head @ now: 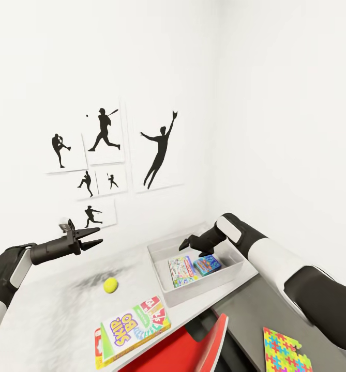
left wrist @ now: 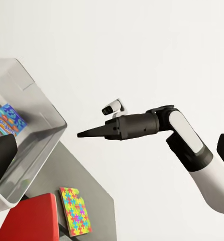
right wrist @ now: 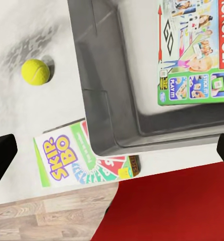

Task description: Put all the toys in the child's room - the three board games (two on the bed and one on the table), the two jigsaw puzzles on the table, and the tennis ball on the table - inside the toy box on the table in the child's room.

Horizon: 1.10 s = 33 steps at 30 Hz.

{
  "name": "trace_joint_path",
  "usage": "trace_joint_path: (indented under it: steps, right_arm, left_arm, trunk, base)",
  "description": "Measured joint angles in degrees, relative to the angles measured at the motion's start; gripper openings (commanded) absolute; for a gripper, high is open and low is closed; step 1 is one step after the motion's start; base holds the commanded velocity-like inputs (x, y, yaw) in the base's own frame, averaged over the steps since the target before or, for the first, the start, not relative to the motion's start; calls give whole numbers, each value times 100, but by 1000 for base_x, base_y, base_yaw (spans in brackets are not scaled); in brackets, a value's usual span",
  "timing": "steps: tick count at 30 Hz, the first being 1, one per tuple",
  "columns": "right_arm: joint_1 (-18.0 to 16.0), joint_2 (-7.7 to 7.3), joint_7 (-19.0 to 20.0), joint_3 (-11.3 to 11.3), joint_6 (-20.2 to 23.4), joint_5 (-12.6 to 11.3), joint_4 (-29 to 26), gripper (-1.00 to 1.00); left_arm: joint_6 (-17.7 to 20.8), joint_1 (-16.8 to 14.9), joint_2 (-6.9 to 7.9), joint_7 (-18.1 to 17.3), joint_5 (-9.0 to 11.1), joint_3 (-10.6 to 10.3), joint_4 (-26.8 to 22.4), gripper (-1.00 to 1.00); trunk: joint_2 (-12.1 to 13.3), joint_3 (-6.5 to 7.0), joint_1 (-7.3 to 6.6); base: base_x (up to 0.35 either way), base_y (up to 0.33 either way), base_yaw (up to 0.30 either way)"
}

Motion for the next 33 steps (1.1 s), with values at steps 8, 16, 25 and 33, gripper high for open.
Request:
trace_joint_path:
  steps: [8,16,25,33]
  right_arm:
    - [4,-1,0,-11,0,0,0,100]
    - [4,0,-1,-12,0,1,0,100]
    - [13,-1,-6,-18,2,3,0,100]
    - [-2,-10,3,-36,-180,-4,1,100]
  left_arm:
    - [0,0,-13,0,0,-1,-1,100]
    - [1,0,-7,0,-1,-5,-1,100]
    - [-8,-1,-15,2,-9,-10,0,100]
    - [-9,-2,-16,0,-8,-11,1,100]
  trunk:
    - [0,0,0]
    - [0,0,3]
    - [-1,22,3]
    - [0,88,1]
  base:
    - [-3,0,0]
    - [-205,50,0]
    - [-297,104,-42]
    - [-245,109,-110]
